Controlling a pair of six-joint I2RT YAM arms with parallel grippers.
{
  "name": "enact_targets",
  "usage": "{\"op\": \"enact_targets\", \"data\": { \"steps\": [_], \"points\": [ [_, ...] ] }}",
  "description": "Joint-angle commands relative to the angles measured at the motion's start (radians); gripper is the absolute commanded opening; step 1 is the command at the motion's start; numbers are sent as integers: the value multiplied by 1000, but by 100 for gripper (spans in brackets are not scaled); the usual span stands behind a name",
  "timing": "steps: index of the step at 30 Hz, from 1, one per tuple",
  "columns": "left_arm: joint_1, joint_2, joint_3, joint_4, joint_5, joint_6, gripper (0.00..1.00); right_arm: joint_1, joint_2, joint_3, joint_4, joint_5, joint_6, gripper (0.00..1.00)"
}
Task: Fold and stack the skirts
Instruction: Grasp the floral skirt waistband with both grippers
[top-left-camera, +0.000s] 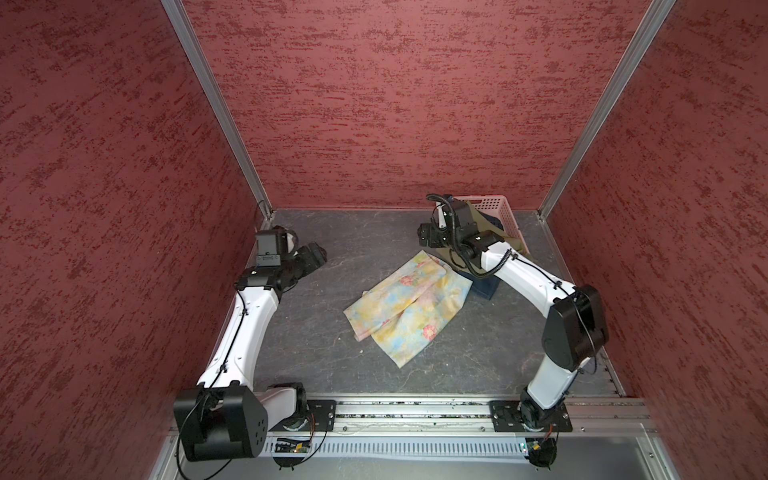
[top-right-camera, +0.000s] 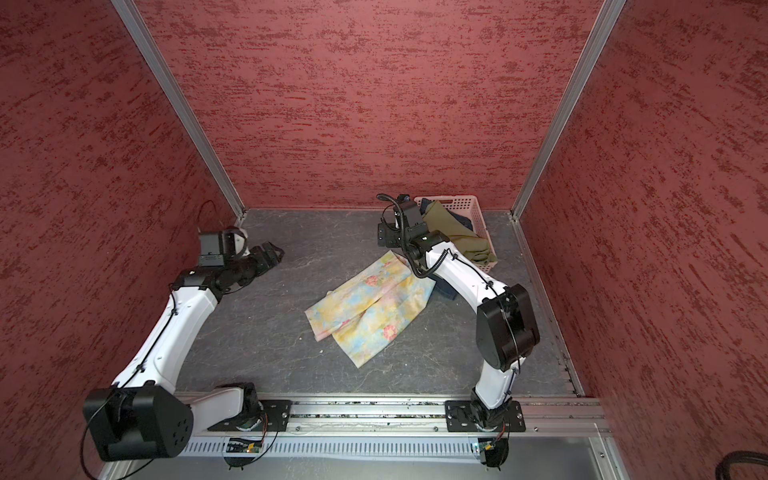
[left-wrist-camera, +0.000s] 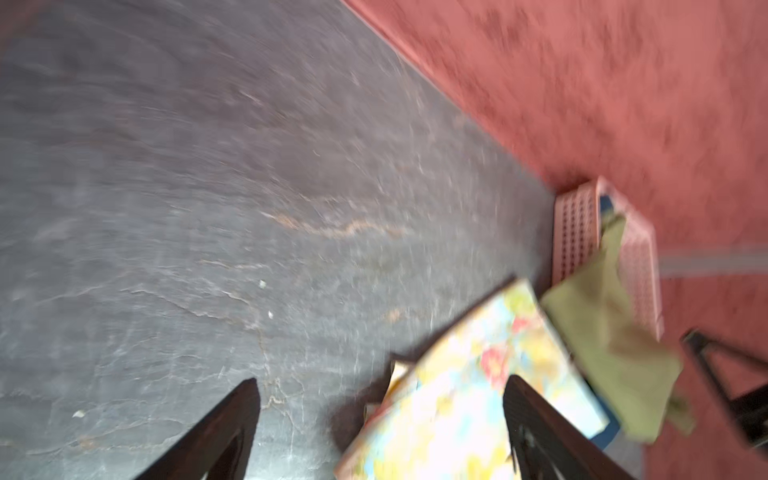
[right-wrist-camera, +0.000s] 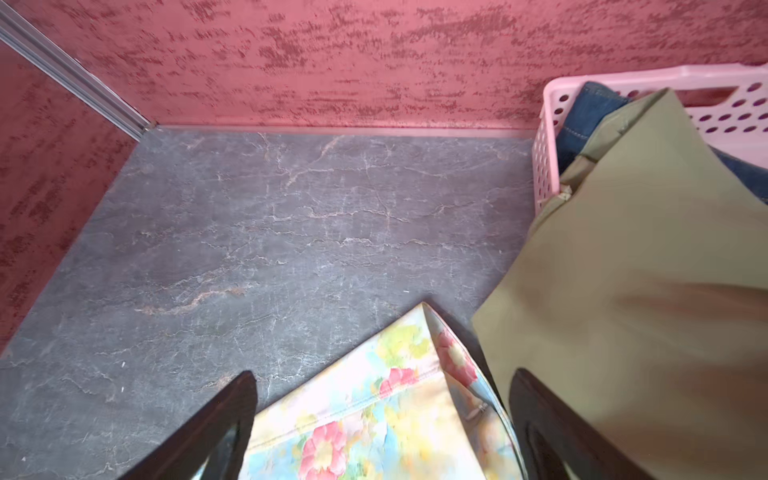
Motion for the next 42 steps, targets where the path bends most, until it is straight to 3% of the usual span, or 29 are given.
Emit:
{"op": "enact_targets", "data": {
  "steps": [1,5,15,20,23,28,32,35,39,42],
  "points": [
    [-176,62,53,-11,-81,155,92,-7,-120,-91,29,-3,35,95],
    [-383,149,81,-21,-189,244,90,-7,-239,-239,38,-8,97,92],
    [-697,294,109,172,-269,417,89,-140,-562,-583,39,-93,275,86],
    [-777,475,244,234,-300,500,88,-221,-670,-715,43,-184,332,85],
    [-825,606,334,261,-375,551,85,-272,-721,-776,69,-271,391,83],
    [-849,803,472,280,-404,580,73,-323,-757,-829,86,-338,438,82],
    [-856,882,516,297,-414,576,66,-365,-768,-859,114,-397,462,81],
    [-854,916,530,327,-434,569,47,-366,-750,-877,143,-415,460,80],
    [-826,960,591,316,-463,555,6,-363,-731,-903,200,-406,422,77],
    [-799,932,611,307,-445,528,0,-320,-716,-911,239,-356,379,76]
  ]
}}
